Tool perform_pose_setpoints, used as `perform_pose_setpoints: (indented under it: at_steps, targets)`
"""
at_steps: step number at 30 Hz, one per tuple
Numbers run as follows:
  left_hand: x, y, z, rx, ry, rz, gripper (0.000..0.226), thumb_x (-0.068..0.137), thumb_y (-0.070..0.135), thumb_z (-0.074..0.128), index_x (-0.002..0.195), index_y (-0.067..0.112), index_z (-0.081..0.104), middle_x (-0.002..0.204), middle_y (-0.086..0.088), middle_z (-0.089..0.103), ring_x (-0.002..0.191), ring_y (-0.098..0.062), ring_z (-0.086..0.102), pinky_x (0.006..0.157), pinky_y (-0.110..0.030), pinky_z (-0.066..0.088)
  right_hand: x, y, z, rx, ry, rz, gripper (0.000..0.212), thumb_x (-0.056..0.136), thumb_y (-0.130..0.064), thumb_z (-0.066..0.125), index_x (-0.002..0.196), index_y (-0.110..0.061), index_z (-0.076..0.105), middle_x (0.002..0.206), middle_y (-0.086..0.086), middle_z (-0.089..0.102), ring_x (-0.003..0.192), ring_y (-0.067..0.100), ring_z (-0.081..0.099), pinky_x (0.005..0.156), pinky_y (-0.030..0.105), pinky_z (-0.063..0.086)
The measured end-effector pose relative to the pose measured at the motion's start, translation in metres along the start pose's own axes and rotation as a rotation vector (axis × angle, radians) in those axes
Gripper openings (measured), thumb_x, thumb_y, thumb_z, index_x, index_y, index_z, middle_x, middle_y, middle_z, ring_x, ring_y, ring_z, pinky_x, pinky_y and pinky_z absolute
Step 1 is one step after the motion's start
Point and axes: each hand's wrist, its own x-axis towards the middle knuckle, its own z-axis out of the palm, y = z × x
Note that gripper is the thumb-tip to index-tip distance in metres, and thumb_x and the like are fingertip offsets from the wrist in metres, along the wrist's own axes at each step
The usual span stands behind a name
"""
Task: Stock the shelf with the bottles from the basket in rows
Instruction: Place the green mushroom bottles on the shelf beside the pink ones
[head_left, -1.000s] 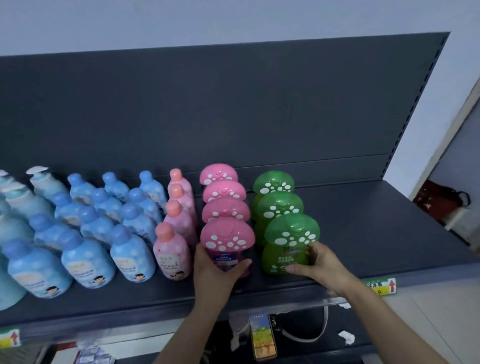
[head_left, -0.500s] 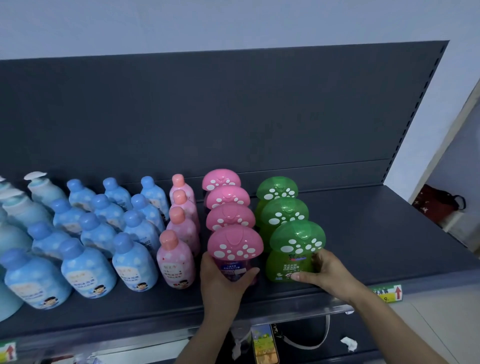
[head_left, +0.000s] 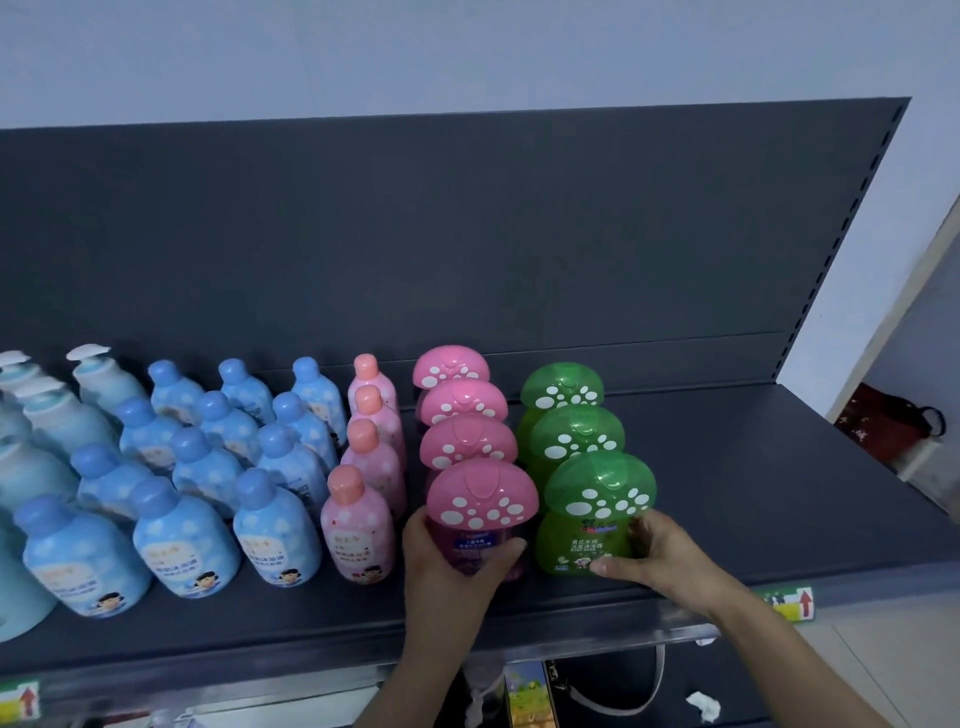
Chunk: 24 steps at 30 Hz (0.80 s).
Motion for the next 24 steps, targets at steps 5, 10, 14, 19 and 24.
perform_pose_setpoints:
  at_steps: [5,10,14,19,24]
  targets:
    - [0.025,-0.012,-0.032,-0.285,-0.116,-0.125,0.099,0.045,0.035,0.06,0.137,0.008,0.038,0.141,-0.006,0.043,0.131,-0.018,0.042,0.093,-0.014,0.044,0.003,-0.006,-0.034,0.064,0.004,-0.005,0.042,0.067,0.017,0.059,0.094,-0.015,0.061,0.094,0.01,0.059,0.092,0.012,0.059,0.076,0.014,0.048]
    - [0.062,-0.009,-0.02,-0.313,-0.146,-0.313,0.045,0.082,0.024,0.048,0.126,0.027,0.056,0.125,-0.006,0.062,0.113,-0.026,0.059,0.094,-0.046,0.05,0.029,-0.025,-0.024,0.051,0.094,-0.022,0.049,0.06,-0.013,0.074,0.107,-0.013,0.059,0.105,0.01,0.067,0.096,0.018,0.063,0.079,0.024,0.051]
    - [0.062,0.013,-0.014,-0.384,-0.109,-0.393,0.03,0.096,0.013,0.04,0.12,0.02,0.058,0.108,-0.006,0.069,0.097,-0.022,0.065,0.07,-0.03,0.051,0.041,-0.032,-0.012,0.004,0.025,0.026,0.049,0.056,-0.028,0.075,0.102,-0.015,0.063,0.093,-0.001,0.073,0.091,0.013,0.067,0.076,0.026,0.053]
    - [0.063,0.021,-0.011,-0.293,-0.128,-0.386,0.023,0.097,0.013,0.044,0.116,0.019,0.056,0.1,-0.002,0.068,0.087,-0.016,0.064,0.063,-0.024,0.048,0.05,-0.034,-0.005,0.006,0.067,0.072,0.024,0.089,0.009,0.05,0.072,-0.007,0.057,0.054,-0.007,0.066,0.053,-0.001,0.061,0.052,0.015,0.05]
    - [0.067,0.024,-0.012,-0.278,-0.134,-0.44,0.019,0.094,0.012,0.05,0.11,0.02,0.057,0.1,-0.005,0.068,0.091,-0.021,0.064,0.069,-0.031,0.05,0.053,-0.029,-0.006,-0.048,0.072,0.08,0.034,0.089,0.014,0.044,0.068,-0.009,0.055,0.05,-0.01,0.064,0.049,-0.004,0.058,0.049,0.013,0.048]
